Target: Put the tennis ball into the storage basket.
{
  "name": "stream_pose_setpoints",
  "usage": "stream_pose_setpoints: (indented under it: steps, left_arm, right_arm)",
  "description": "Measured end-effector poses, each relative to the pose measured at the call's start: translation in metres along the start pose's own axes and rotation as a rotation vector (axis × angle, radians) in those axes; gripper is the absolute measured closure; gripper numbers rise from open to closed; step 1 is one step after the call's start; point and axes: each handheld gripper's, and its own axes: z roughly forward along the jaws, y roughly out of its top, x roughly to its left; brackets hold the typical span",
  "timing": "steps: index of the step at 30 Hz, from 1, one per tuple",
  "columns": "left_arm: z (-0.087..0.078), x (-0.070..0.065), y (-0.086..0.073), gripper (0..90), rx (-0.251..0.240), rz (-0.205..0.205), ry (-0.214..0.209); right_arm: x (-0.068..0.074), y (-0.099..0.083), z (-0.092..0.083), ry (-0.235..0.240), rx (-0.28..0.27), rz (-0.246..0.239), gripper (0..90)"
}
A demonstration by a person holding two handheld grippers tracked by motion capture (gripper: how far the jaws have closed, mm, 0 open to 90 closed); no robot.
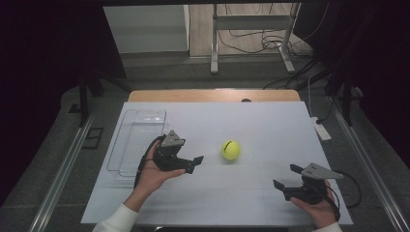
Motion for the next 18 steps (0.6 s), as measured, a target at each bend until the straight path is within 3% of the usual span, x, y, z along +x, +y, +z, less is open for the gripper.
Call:
stream_pose_setpoints:
  steps: [18]
  left_arm:
    - [0.014, -0.004, 0.009, 10.0, 0.018, 0.014, -0.023]
  right_arm:
    - [0.000, 0.000, 0.000, 0.000, 0.001, -0.001, 10.6]
